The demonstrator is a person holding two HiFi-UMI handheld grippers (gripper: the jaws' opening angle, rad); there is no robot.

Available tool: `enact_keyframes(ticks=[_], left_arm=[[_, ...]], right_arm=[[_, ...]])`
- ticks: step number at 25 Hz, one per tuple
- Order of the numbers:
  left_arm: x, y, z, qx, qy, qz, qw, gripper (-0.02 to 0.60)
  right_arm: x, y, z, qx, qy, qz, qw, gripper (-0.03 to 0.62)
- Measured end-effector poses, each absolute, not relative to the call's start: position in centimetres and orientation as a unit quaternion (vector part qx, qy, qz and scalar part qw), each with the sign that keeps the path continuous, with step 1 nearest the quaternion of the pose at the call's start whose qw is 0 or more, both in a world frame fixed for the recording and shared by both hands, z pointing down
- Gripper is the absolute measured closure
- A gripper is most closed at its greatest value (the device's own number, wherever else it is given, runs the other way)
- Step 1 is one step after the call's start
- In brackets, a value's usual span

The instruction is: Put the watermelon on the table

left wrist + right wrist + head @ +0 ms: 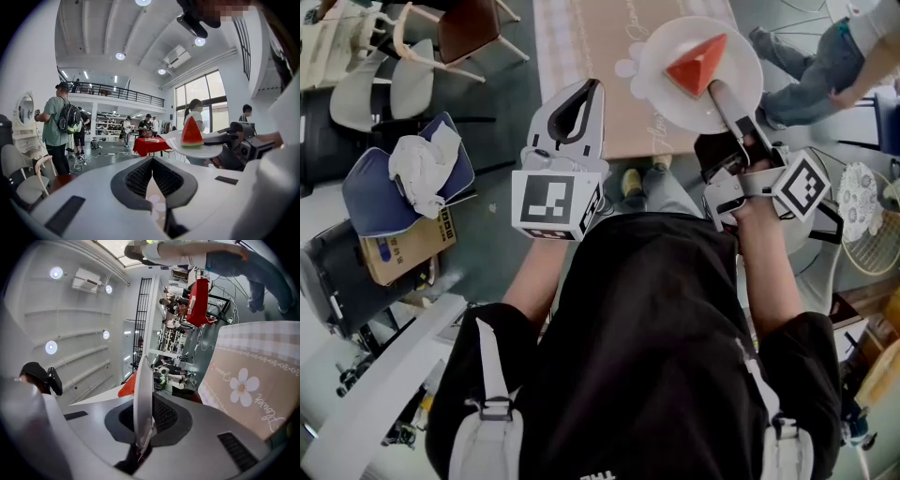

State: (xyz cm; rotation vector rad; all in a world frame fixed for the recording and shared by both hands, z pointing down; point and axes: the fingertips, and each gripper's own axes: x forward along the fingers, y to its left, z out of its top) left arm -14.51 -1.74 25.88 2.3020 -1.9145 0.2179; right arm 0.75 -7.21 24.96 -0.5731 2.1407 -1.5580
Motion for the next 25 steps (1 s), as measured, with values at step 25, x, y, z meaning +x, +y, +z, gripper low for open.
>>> enact_keyframes(ticks=[25], left_arm=[[-13.3, -9.6, 26.5, 0.747, -0.654, 0.092, 0.081, 0.568]], right_arm=[[1.7, -15.7, 25.8, -0.181, 0.769, -0.580, 0.198, 0.576]])
